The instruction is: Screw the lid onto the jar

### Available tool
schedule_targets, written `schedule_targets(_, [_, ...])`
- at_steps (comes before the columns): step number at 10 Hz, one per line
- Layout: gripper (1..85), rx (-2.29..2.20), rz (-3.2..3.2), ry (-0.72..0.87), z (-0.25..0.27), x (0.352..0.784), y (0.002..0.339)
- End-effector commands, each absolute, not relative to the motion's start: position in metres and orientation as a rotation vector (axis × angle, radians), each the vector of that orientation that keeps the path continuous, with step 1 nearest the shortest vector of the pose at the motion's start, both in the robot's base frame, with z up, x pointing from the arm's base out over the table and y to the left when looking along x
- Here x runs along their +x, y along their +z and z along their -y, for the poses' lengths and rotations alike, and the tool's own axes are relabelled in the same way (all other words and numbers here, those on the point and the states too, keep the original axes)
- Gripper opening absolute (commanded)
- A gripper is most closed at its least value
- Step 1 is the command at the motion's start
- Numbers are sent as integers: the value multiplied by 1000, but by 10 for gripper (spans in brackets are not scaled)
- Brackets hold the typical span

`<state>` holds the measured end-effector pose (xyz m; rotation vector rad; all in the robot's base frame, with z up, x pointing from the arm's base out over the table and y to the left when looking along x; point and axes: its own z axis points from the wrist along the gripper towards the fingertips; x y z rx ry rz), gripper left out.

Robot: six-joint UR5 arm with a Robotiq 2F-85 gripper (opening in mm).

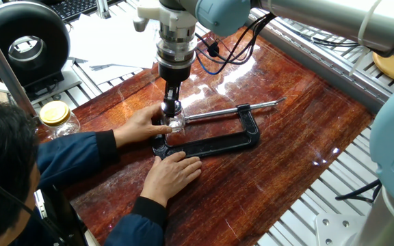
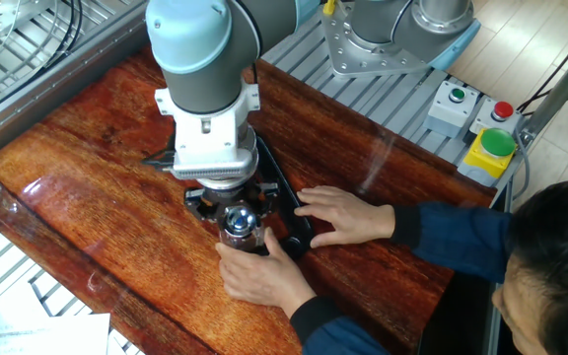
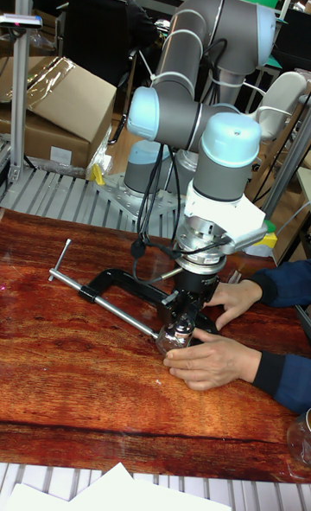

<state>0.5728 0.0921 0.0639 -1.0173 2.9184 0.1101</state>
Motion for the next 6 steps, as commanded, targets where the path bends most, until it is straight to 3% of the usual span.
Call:
schedule_targets(1, [457, -884, -2951, 102, -93, 576, 64])
schedule_targets(6, [460, -695, -2984, 78, -90, 581, 64])
